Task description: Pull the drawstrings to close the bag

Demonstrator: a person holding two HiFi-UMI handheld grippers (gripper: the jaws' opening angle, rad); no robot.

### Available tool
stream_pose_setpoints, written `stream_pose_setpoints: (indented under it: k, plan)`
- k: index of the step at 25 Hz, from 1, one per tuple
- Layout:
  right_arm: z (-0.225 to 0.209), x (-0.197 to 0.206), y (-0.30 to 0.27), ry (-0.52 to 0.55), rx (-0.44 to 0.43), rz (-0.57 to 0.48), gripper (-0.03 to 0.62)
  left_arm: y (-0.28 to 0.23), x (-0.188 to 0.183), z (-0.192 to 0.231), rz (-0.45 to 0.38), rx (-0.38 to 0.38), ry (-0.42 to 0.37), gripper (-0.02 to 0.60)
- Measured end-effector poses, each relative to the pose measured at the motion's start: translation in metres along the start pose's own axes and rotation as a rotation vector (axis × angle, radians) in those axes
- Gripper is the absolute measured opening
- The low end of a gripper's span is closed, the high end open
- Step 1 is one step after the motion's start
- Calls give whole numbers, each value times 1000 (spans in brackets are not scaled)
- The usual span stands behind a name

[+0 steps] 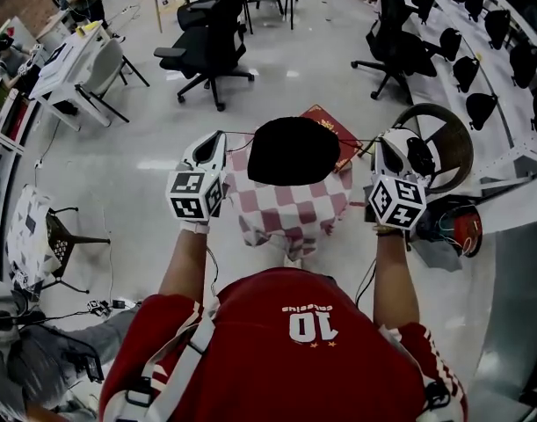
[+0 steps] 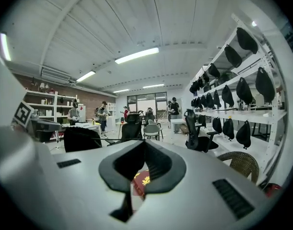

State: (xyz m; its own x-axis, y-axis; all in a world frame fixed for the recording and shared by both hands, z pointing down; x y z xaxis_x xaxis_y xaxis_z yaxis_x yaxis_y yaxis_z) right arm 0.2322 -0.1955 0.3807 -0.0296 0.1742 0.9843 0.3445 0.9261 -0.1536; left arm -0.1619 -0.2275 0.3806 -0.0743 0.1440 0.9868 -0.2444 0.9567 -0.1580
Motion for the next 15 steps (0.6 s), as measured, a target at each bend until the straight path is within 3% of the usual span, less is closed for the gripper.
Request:
stream_pose_setpoints:
  k: [15]
  plan:
    - [-12, 1, 10, -25, 112, -1, 15, 12, -12, 52, -17, -209, 5, 9]
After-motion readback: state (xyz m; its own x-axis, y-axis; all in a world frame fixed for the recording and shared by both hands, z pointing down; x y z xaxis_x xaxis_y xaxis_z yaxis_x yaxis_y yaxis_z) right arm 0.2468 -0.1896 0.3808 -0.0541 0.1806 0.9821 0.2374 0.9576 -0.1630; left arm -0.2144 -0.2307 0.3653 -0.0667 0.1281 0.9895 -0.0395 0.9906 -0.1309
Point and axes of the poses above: the fingertips, and each gripper's own axes: y backward along the fingers, z to its left, x out of its underside, the point moved 8 cm from there along y, backward along the fingers, and after that the axes turned 11 degrees about -x, right-handed, at the moved point
